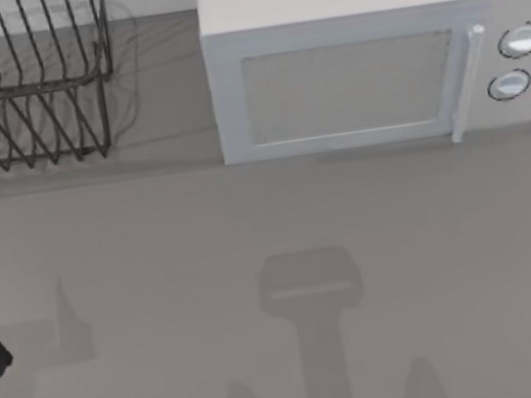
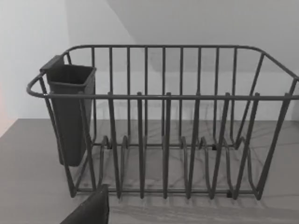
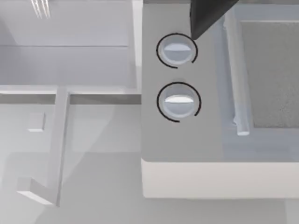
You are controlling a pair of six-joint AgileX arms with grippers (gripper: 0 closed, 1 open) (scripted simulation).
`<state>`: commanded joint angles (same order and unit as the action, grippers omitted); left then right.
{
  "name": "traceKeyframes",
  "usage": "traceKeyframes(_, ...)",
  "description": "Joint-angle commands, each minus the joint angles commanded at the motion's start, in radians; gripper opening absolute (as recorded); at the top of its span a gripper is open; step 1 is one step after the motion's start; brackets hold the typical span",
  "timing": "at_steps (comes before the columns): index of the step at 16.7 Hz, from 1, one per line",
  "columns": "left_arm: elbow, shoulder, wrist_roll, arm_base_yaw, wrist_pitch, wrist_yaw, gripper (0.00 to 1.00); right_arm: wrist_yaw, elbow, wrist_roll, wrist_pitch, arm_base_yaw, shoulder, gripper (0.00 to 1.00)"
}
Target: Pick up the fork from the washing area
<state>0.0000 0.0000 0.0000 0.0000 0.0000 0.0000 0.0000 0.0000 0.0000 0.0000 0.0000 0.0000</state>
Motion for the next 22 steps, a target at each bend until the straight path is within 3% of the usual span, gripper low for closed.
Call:
traceKeyframes(4,0.0,0.0,0.0,0.0,0.0,0.0,1.0,0.0,0.052,-0.005,-0.031,-0.007,0.058,1.0)
traceKeyframes(9,0.0,0.0,0.0,0.0,0.0,0.0,1.0,0.001,0.307,-0.032,-0.18,-0.038,0.34,1.0)
traceKeyframes(22,0.0,0.0,0.0,0.0,0.0,0.0,1.0,0.004,1.472,-0.157,-0.865,-0.177,1.615,1.0)
